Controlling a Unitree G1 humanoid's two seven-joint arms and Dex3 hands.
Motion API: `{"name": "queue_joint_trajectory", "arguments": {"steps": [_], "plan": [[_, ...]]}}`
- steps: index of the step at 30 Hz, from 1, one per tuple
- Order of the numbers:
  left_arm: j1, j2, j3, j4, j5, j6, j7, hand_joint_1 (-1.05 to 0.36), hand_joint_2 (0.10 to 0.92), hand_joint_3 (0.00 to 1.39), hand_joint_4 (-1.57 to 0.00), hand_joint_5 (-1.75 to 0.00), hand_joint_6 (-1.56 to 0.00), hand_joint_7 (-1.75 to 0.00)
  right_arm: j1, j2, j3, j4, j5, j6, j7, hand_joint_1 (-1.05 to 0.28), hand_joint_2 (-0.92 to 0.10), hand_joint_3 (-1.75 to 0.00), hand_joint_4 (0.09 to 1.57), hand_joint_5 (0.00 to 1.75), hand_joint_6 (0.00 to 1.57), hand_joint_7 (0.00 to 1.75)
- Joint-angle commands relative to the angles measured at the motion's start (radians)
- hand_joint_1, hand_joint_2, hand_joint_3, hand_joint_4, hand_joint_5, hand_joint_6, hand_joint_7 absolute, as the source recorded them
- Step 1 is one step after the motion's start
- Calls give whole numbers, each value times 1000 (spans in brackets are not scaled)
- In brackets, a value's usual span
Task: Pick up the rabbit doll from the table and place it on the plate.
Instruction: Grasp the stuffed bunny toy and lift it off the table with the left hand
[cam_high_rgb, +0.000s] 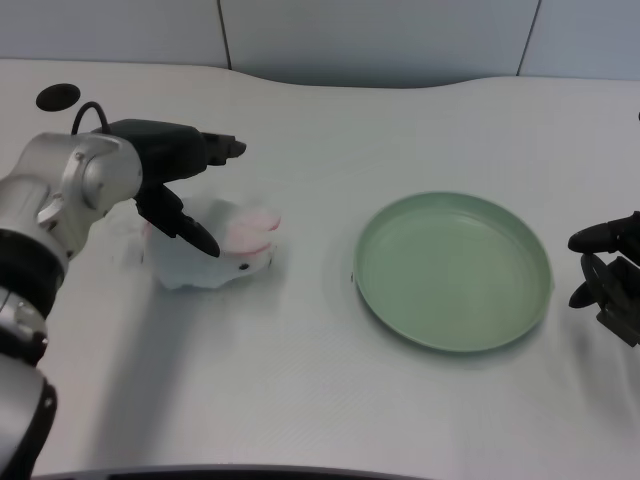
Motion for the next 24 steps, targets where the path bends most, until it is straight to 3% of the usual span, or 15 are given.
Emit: {"name": "queue_joint_trajectory", "arguments": {"steps": [1,5,8,15,20,24], "plan": [[-87,-33,-42,113,19,46,-39,-1025,921,73,1,1,1,1,32,-5,3,-52,-9,7,-16,-234,-921,-548,375,1694,358,1347],[-112,-68,-80,192,33,76,-5,-1046,903,44,1,1,-19,-9,57,0,8,-100,-7,20,-21,-253,-921,-543,367,1690,338,1363],[-104,-88,-109,222,49,91,25,-1048,890,28,1,1,-36,-17,76,-3,14,-131,-7,27,-17,-257,-921,-555,366,1705,328,1372],[-54,-128,-189,267,100,153,104,-998,864,5,1,1,-28,-9,140,2,14,-252,20,103,-18,-247,-921,-582,341,1691,320,1383],[-10,-137,-211,275,106,166,147,-995,851,4,1,1,-51,-13,184,-3,18,-317,8,121,-27,-248,-921,-587,338,1673,325,1394],[2,-143,-233,281,114,176,180,-948,844,1,1,1,-28,-9,204,-1,17,-345,13,134,-29,-257,-921,-585,344,1670,327,1404]]}}
